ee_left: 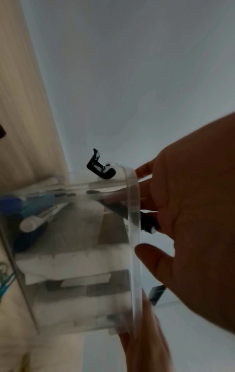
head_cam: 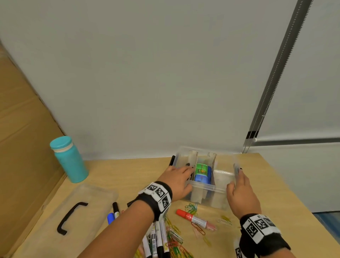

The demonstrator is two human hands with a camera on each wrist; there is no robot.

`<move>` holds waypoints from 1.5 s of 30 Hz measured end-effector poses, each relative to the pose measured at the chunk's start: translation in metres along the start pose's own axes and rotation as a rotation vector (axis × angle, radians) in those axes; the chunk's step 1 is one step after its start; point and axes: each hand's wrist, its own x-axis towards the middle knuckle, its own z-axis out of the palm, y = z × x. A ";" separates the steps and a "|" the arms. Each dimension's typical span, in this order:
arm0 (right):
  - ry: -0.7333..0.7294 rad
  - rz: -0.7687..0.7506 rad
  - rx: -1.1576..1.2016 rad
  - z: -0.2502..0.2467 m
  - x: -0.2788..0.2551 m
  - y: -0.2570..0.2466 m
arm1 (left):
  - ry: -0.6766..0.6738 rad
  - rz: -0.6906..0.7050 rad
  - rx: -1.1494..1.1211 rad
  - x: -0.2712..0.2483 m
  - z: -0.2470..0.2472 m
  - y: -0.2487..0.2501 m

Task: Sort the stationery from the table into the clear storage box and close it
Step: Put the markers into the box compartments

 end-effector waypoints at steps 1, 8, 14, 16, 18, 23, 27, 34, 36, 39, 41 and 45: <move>-0.001 -0.003 -0.005 0.000 0.000 0.000 | -0.021 -0.004 0.006 0.004 -0.002 0.000; 0.016 -0.013 -0.016 0.002 0.001 0.003 | 0.268 -0.145 -0.271 -0.030 0.006 -0.021; 0.029 -0.030 -0.004 0.003 0.000 0.005 | 0.275 -0.459 -0.317 -0.072 0.045 -0.063; 0.031 -0.037 -0.008 0.003 0.000 0.005 | 0.108 -0.548 -0.235 -0.076 0.055 -0.071; 0.038 -0.039 -0.012 0.003 0.000 0.005 | -0.035 -0.590 -0.154 -0.074 0.063 -0.076; 0.055 -0.070 -0.043 0.002 0.001 0.007 | -0.177 -0.619 0.027 -0.058 0.072 -0.081; 0.017 -0.055 -0.028 0.002 0.000 0.007 | -0.263 -0.612 0.119 -0.046 0.071 -0.079; 0.195 -0.593 -0.159 -0.009 -0.038 -0.022 | -0.047 -0.603 -0.110 -0.063 0.060 -0.073; -0.006 -0.762 -0.176 -0.006 -0.056 -0.034 | 0.029 -0.592 -0.217 -0.077 0.052 -0.071; -0.423 -0.641 -0.271 0.009 -0.068 -0.033 | 0.122 -0.586 -0.361 -0.097 0.042 -0.067; -0.552 -0.504 -0.405 0.021 -0.071 -0.026 | 0.171 -0.583 -0.443 -0.110 0.037 -0.064; -0.601 -0.412 -0.504 0.031 -0.073 -0.024 | 0.206 -0.561 -0.520 -0.127 0.035 -0.061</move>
